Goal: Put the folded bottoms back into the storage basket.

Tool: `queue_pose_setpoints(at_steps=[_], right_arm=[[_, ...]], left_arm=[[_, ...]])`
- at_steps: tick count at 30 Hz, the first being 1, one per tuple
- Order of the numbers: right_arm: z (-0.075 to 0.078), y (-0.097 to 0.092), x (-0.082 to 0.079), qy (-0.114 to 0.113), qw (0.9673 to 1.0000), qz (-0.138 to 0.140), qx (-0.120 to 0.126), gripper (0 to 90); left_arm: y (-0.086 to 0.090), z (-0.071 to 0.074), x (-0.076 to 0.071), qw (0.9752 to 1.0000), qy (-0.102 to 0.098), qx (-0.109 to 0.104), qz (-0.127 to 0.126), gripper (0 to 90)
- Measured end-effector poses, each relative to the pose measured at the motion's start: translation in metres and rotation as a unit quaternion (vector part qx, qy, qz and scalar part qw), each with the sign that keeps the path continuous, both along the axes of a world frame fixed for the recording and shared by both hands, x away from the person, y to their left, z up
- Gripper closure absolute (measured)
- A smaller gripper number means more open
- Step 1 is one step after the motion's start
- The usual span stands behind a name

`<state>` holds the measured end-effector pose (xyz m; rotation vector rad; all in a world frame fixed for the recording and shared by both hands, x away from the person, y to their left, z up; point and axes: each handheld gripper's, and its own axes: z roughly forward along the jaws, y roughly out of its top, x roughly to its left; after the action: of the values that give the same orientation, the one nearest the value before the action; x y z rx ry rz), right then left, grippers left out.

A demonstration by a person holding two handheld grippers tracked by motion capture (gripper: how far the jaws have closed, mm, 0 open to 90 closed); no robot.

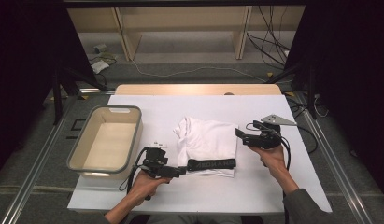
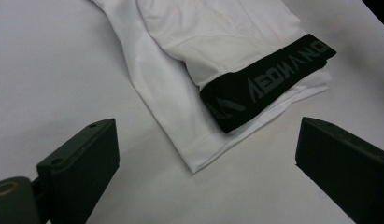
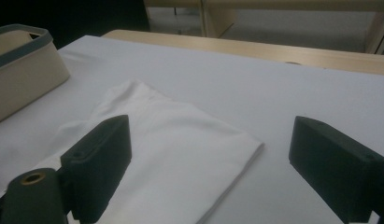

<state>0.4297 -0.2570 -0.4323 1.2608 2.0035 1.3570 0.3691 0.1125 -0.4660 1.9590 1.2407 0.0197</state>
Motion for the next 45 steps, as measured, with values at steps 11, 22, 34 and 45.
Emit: queue_pose_setpoints(at_steps=[11,22,34,45], right_arm=[[-0.008,-0.005,0.023,0.027,0.9996,-0.007,-0.004,14.0],[-0.018,-0.005,0.038,0.048,0.9987,-0.006,-0.018,14.0],[-0.022,-0.001,0.045,0.057,0.9980,-0.004,-0.025,14.0],[-0.024,0.000,0.046,0.060,0.9979,-0.002,-0.026,14.1]], left_arm=[[-0.004,-0.004,0.013,0.9997,0.015,0.017,0.010,7.1],[-0.012,-0.006,0.020,0.9983,0.051,0.024,0.013,10.6],[-0.023,-0.011,0.028,0.9967,0.067,0.045,0.006,16.1],[-0.033,-0.011,0.032,0.9966,0.058,0.058,0.005,24.0]])
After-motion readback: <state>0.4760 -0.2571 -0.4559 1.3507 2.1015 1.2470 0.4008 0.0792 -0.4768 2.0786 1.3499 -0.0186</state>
